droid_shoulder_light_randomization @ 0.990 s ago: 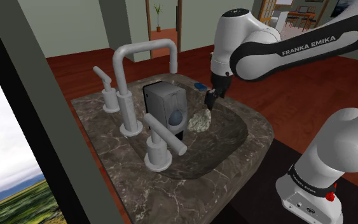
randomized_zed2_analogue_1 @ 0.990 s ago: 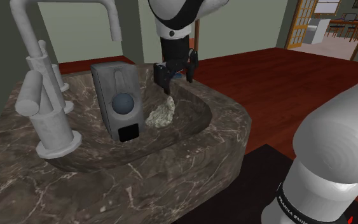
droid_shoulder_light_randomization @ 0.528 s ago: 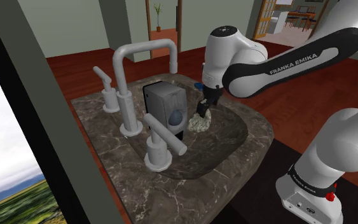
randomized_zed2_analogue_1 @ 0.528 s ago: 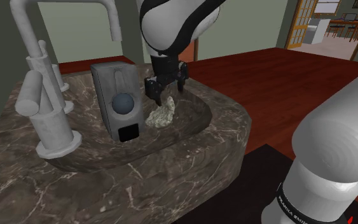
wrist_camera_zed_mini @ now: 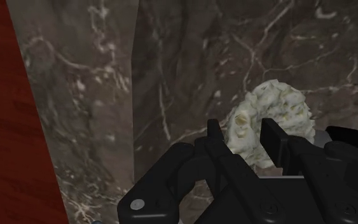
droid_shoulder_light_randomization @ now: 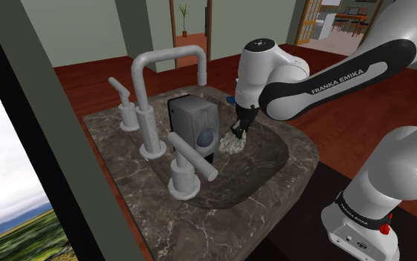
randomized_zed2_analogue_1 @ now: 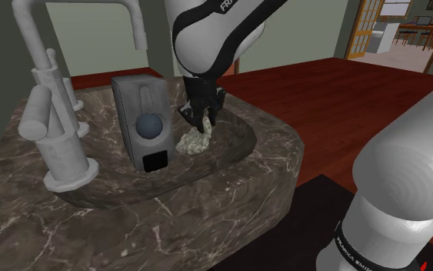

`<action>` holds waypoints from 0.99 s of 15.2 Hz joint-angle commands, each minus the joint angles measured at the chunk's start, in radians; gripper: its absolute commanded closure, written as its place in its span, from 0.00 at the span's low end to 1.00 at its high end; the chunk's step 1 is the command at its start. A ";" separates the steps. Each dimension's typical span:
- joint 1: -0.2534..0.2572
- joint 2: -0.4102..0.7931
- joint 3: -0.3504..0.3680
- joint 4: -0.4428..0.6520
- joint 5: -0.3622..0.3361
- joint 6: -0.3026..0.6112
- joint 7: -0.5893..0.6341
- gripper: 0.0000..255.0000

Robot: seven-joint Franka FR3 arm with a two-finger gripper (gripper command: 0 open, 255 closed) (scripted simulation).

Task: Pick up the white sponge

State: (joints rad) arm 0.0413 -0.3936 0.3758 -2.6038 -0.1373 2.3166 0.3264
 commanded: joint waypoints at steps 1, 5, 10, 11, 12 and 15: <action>0.000 0.000 0.000 0.000 0.000 0.000 0.000 1.00; 0.000 0.000 -0.001 -0.001 0.000 0.000 0.000 1.00; 0.008 -0.029 -0.010 0.031 0.015 -0.058 -0.020 1.00; 0.010 -0.037 -0.013 0.039 0.019 -0.073 -0.025 1.00; 0.011 -0.044 -0.016 0.047 0.022 -0.088 -0.030 1.00; 0.015 -0.062 -0.023 0.074 0.029 -0.131 -0.044 1.00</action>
State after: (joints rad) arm 0.0556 -0.4497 0.3558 -2.5414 -0.1106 2.2017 0.2879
